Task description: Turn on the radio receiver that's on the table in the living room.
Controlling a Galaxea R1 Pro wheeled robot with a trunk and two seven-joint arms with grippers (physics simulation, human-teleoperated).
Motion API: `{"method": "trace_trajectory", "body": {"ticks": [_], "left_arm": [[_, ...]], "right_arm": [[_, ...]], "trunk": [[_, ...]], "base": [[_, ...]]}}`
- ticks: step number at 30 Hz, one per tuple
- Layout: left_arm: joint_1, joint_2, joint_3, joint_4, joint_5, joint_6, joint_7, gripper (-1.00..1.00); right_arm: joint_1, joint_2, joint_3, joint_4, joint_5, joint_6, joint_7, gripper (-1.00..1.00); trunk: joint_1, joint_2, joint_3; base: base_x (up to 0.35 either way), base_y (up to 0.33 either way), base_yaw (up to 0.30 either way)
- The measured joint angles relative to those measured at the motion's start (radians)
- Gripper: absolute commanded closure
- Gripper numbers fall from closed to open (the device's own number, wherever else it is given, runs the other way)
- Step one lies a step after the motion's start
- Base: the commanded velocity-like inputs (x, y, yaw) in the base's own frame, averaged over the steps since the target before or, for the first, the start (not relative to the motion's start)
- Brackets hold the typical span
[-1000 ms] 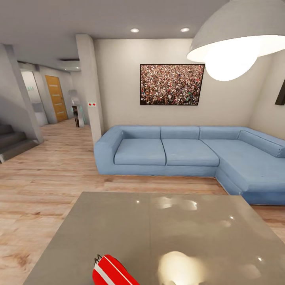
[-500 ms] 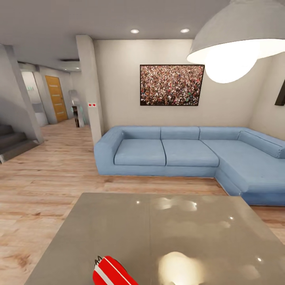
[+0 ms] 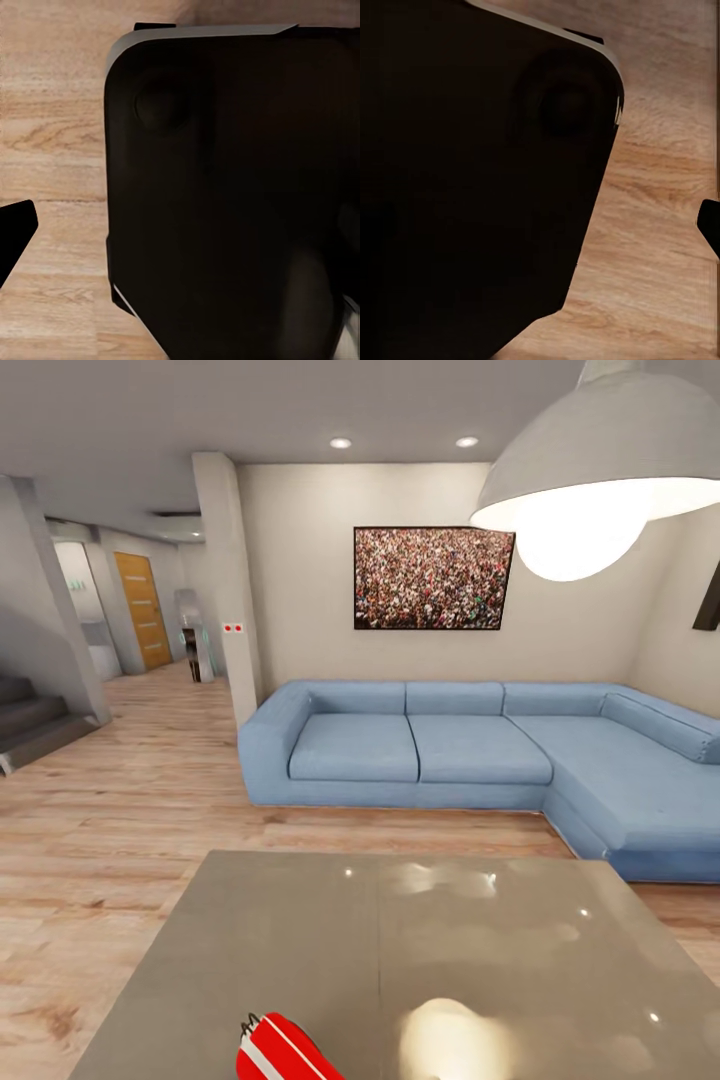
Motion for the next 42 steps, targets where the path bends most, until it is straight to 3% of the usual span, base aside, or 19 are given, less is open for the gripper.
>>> {"method": "trace_trajectory", "body": {"ticks": [18, 30, 42], "left_arm": [[0.000, 0.000, 0.000, 0.000, 0.000, 0.000, 0.000, -1.00], [0.000, 0.000, 0.000, 0.000, 0.000, 0.000, 0.000, -1.00], [0.000, 0.001, 0.000, 0.000, 0.000, 0.000, 0.001, -1.00]], "right_arm": [[0.000, 0.000, 0.000, 0.000, -0.003, 0.004, -0.002, -1.00], [0.000, -0.002, 0.001, 0.000, -0.002, 0.004, -0.004, -1.00], [0.000, -0.002, 0.001, 0.000, -0.002, 0.004, -0.004, -1.00]], "trunk": [[-0.069, 0.126, 0.056], [-0.115, 0.210, 0.076], [-0.115, 0.210, 0.057]], "base": [[0.000, 0.000, 0.000], [0.000, 0.000, 0.000], [0.000, 0.000, 0.000]]}}
